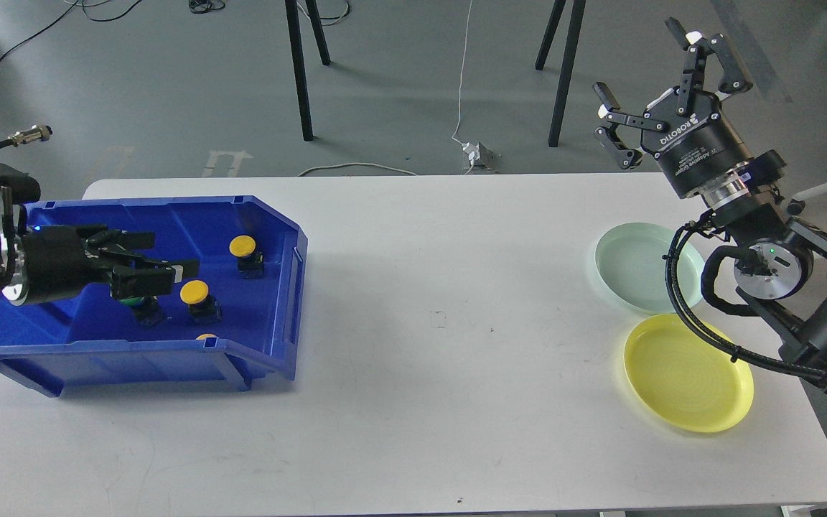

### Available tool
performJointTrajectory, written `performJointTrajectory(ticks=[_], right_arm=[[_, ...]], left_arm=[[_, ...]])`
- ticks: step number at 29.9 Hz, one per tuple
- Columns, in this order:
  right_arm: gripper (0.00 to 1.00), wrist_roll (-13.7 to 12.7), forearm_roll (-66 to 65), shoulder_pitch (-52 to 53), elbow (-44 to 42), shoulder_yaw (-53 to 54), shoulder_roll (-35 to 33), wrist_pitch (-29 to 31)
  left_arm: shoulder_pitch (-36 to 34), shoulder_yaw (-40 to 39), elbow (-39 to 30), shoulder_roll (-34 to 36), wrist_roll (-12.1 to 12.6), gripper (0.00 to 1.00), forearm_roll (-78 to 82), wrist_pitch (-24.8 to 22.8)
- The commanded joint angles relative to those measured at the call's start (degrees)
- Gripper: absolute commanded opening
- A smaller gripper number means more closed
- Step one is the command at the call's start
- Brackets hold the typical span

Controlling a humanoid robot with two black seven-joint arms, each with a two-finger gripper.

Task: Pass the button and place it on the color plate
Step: 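Grasp a yellow button in the bin with the left gripper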

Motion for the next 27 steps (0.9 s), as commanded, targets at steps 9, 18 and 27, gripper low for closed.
performJointTrajectory(ticks=[9, 18, 27], right_arm=[[0.99, 0.00, 0.00, -1.04, -0.09, -0.01, 0.00, -0.01], [0.99, 0.00, 0.00, -1.04, -0.09, -0.01, 0.00, -0.01], [0.99, 0.00, 0.00, -1.22, -0.09, -0.01, 0.00, -0.01]], left_arm=[[-2.86, 1.21, 15.39, -12.69, 0.01, 0.99, 7.72, -1.75], [-4.71, 4.91, 19.45, -16.29, 0.01, 0.98, 7.99, -1.66], [-4.71, 5.17, 22.69, -19.02, 0.01, 0.97, 7.99, -1.66]])
